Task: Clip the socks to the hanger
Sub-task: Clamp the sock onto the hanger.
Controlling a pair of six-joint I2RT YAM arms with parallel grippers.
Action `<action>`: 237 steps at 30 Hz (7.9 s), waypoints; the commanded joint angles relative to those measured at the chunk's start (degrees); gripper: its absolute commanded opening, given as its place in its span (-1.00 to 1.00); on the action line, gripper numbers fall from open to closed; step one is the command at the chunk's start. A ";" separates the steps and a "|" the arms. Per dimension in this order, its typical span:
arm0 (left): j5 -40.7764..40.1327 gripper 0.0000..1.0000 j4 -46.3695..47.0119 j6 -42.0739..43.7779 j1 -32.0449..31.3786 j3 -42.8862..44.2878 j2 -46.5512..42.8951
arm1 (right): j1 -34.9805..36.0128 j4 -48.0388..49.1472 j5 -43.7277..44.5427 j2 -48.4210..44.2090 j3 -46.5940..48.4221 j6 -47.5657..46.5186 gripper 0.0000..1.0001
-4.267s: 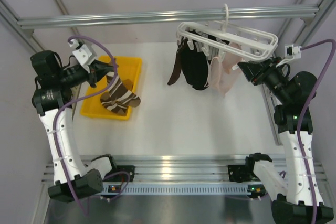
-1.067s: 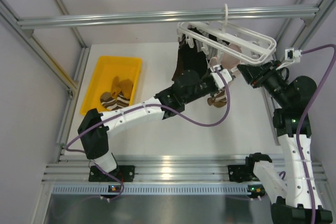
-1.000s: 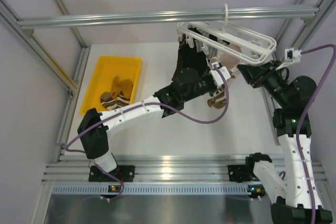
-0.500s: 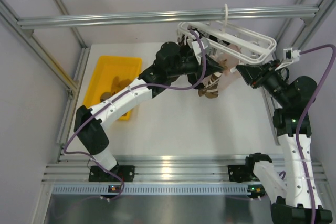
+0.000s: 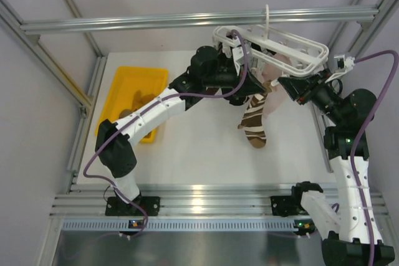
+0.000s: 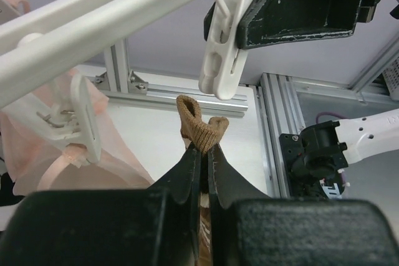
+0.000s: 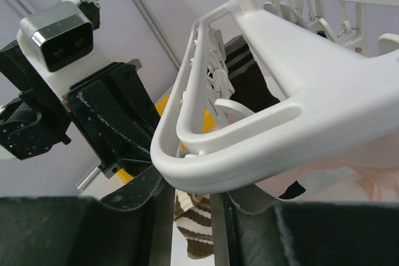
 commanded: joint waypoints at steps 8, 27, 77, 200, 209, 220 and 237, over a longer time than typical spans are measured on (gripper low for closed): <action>4.70 -1.00 1.00 -4.60 1.20 6.45 2.25 | -0.30 1.60 -5.26 0.49 1.75 -1.02 -1.00; 9.46 -1.00 4.69 -9.34 1.29 7.59 3.93 | -0.29 1.86 -7.46 0.93 1.84 -1.38 -1.00; 11.30 -1.00 5.92 -7.59 3.75 8.21 3.40 | -0.65 -0.95 -7.90 1.28 3.51 -4.80 -1.00; 13.32 -0.85 6.97 -7.68 9.64 -4.45 -6.53 | -5.48 -14.86 -8.06 -0.04 10.37 -4.20 0.13; 13.41 -0.82 7.41 -8.12 9.64 -4.10 -6.35 | -3.90 -5.00 -11.84 1.45 6.50 1.61 0.25; 13.06 -0.81 8.03 -8.29 9.72 -4.19 -6.09 | -1.79 -6.75 -12.03 1.90 7.90 -0.05 0.37; 11.49 -0.64 6.89 -8.12 9.64 -4.19 -6.53 | 2.60 -7.45 -7.72 2.16 8.87 -3.75 -0.13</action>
